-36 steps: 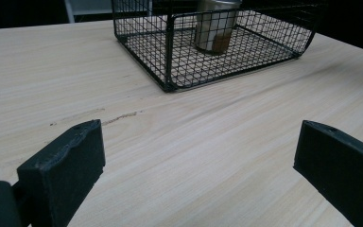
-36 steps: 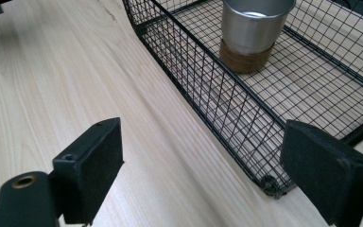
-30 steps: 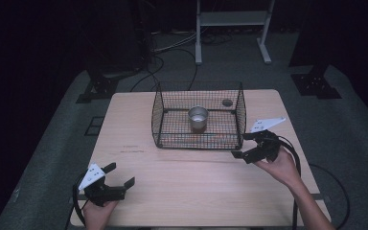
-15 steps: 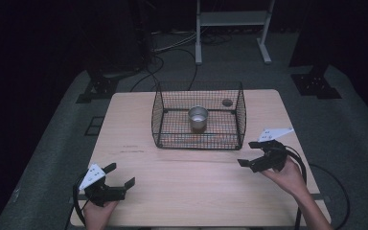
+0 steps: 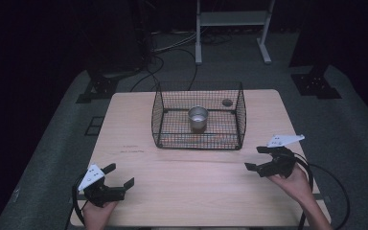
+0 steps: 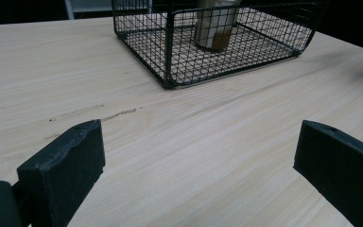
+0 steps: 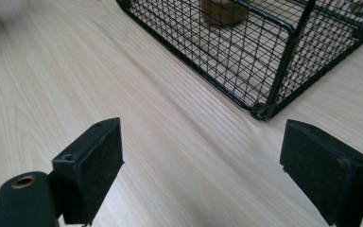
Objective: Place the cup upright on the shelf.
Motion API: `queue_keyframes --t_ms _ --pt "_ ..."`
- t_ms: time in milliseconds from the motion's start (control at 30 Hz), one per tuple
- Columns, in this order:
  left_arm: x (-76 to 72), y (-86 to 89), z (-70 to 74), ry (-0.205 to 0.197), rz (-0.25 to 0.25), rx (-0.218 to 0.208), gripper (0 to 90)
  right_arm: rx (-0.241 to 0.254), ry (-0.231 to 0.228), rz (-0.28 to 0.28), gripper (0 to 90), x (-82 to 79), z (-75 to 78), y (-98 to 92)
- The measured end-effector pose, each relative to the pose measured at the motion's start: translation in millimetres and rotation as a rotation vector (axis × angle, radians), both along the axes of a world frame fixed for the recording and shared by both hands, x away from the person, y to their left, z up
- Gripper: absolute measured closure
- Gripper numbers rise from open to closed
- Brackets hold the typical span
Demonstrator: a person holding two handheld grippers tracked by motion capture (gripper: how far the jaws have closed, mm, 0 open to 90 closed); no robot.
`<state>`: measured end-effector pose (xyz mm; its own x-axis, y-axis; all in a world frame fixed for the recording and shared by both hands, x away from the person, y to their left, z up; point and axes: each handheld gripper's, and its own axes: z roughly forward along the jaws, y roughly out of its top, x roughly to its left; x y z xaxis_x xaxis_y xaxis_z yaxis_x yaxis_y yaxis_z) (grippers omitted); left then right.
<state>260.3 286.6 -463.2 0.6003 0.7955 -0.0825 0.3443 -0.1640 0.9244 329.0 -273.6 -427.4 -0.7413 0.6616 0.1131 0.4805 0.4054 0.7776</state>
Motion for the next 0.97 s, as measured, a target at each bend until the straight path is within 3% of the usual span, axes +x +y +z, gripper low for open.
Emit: queue_keyframes --t_ms 800,833,967 --pt "-1.0 -2.3 0.3 -0.004 -0.003 -0.005 1.6 0.011 -0.003 -0.045 13.1 -19.1 -22.1 -9.6" --pt "-1.4 -2.4 0.5 -0.005 -0.002 -0.008 1.5 -0.005 -0.010 -0.053 13.1 -21.5 -22.9 -8.3" --pt "-1.1 -2.9 1.9 -0.010 0.001 -0.005 1.5 0.010 -0.027 -0.059 13.0 -27.0 -23.1 -8.1"
